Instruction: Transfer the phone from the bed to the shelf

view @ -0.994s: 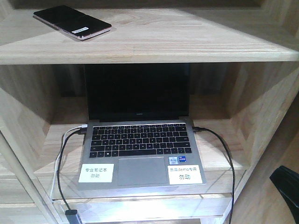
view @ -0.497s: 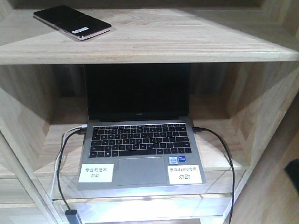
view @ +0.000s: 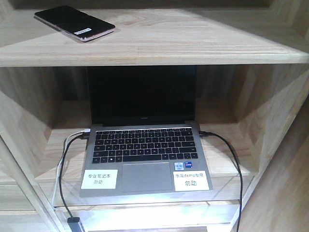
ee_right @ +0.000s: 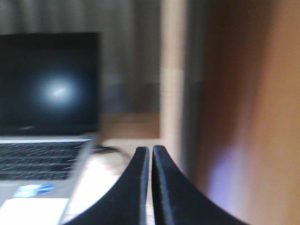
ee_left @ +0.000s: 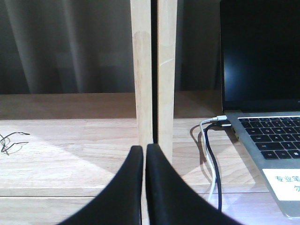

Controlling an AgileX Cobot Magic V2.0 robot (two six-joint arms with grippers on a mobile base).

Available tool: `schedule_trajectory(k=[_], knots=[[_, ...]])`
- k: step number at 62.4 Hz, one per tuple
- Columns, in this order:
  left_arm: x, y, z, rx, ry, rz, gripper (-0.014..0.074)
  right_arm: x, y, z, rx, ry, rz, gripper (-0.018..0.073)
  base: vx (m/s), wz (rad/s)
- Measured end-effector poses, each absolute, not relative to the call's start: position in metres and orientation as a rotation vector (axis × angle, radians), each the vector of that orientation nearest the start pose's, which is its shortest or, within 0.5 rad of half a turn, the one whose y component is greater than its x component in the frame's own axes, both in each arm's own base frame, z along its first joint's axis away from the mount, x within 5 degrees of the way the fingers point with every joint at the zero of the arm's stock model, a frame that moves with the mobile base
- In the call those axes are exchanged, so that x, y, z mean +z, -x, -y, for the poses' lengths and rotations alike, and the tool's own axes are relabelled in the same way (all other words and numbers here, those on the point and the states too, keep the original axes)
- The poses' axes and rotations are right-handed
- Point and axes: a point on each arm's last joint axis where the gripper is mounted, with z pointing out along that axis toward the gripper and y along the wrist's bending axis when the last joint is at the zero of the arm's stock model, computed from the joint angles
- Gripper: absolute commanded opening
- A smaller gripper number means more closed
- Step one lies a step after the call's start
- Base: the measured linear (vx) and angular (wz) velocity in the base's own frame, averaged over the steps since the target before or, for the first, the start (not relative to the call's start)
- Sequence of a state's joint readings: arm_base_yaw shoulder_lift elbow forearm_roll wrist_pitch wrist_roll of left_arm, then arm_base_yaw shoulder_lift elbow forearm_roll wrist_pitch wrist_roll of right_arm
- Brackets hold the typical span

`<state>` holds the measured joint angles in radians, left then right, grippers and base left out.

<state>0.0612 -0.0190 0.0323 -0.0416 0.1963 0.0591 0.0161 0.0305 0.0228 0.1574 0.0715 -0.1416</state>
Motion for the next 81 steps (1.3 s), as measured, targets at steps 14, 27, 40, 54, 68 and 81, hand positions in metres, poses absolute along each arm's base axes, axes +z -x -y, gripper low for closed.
schedule_trajectory(k=[14, 27, 40, 54, 68, 81], knots=[[0.1855, -0.0556, -0.0027, 0.053, 0.030, -1.693, 0.0001, 0.1971, -0.0568, -0.0013, 0.004, 0.023, -1.582, -0.0004, 0.00, 0.00], [0.1855, -0.0556, -0.0027, 0.053, 0.030, -1.693, 0.0001, 0.1971, -0.0568, -0.0013, -0.006, 0.031, -1.582, -0.0004, 0.00, 0.00], [0.1855, -0.0556, -0.0027, 0.053, 0.030, -1.693, 0.0001, 0.1971, -0.0568, -0.0012, -0.007, 0.031, -1.582, -0.0004, 0.00, 0.00], [0.1855, -0.0556, -0.0027, 0.053, 0.030, -1.693, 0.0001, 0.1971, -0.0568, -0.0012, -0.007, 0.031, -1.582, -0.0004, 0.00, 0.00], [0.1855, -0.0556, -0.0027, 0.053, 0.030, -1.693, 0.0001, 0.1970, -0.0568, -0.0012, -0.007, 0.031, -1.583, -0.0004, 0.00, 0.00], [0.1855, -0.0556, -0.0027, 0.053, 0.030, -1.693, 0.0001, 0.1970, -0.0568, -0.0012, -0.007, 0.031, -1.583, -0.0004, 0.00, 0.00]])
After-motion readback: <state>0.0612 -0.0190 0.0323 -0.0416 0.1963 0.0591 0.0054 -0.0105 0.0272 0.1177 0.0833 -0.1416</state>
